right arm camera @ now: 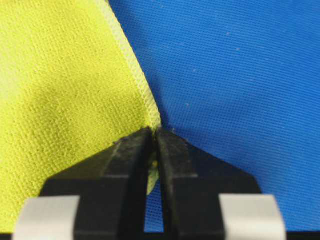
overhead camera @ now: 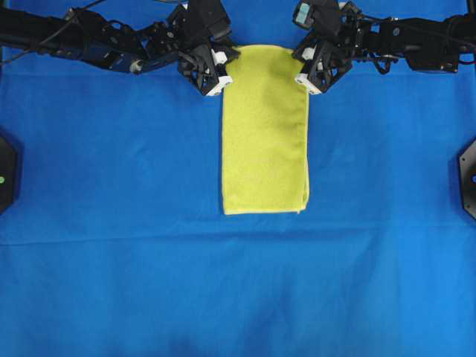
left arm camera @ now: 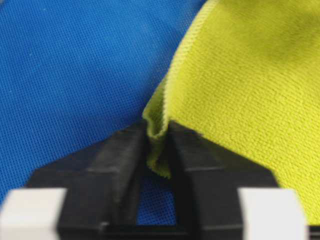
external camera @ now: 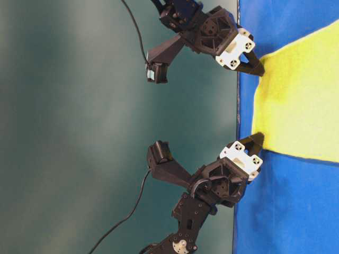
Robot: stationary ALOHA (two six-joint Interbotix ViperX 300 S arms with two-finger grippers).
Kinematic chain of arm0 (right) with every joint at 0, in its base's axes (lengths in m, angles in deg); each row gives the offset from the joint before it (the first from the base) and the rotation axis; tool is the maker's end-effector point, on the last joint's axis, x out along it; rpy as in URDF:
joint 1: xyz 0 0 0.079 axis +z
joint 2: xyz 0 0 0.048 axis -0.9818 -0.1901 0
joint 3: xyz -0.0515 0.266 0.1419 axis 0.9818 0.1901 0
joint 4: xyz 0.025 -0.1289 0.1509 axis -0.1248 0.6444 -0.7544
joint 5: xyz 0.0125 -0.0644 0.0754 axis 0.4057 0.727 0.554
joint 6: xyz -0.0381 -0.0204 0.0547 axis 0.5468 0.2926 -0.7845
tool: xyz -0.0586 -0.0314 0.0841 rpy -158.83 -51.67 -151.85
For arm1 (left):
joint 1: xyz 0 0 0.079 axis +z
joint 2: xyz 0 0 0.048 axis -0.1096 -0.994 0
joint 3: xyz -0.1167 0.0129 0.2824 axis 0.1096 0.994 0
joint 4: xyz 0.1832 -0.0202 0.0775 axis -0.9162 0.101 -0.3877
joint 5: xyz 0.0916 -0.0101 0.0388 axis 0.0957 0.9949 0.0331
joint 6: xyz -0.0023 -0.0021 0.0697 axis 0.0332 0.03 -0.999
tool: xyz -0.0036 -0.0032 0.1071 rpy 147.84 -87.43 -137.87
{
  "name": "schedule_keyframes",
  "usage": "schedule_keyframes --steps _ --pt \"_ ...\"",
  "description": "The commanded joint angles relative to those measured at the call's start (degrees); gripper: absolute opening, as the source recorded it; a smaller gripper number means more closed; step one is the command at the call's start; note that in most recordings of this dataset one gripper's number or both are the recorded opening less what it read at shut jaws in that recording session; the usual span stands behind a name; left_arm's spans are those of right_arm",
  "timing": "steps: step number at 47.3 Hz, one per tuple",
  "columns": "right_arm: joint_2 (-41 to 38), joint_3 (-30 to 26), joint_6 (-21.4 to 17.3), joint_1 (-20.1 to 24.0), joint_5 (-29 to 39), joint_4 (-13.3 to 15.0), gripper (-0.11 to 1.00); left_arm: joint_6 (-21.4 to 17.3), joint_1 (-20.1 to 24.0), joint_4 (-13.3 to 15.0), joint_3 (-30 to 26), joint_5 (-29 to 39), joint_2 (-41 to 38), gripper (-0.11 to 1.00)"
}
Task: Fold the yellow towel.
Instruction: 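Move both grippers to the far end of the towel strip and pinch its corners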
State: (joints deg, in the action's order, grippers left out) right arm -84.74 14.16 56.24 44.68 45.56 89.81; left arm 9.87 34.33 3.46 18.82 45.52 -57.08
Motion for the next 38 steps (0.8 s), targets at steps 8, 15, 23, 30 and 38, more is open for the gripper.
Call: schedule_keyframes --steps 8,15,23,30,38 --pt "1.23 0.79 -0.44 -0.35 1.49 -0.26 0.05 -1.49 0.18 -0.09 -1.32 -0.18 0.88 0.04" --pt "2.20 0.79 -0.53 -0.35 1.58 -0.62 0.05 -1.76 0.18 -0.09 -1.85 0.00 1.41 0.04" --pt "5.98 0.53 -0.44 -0.44 4.22 -0.62 0.05 -3.78 0.26 -0.09 -2.64 0.62 3.78 0.04" --pt "9.23 0.26 -0.18 -0.62 6.24 -0.35 0.05 -5.63 0.26 -0.09 -3.34 1.85 5.36 0.04" --pt "10.90 0.53 -0.35 -0.62 6.59 -0.35 0.05 -6.15 0.53 -0.09 -3.25 2.81 5.80 0.04"
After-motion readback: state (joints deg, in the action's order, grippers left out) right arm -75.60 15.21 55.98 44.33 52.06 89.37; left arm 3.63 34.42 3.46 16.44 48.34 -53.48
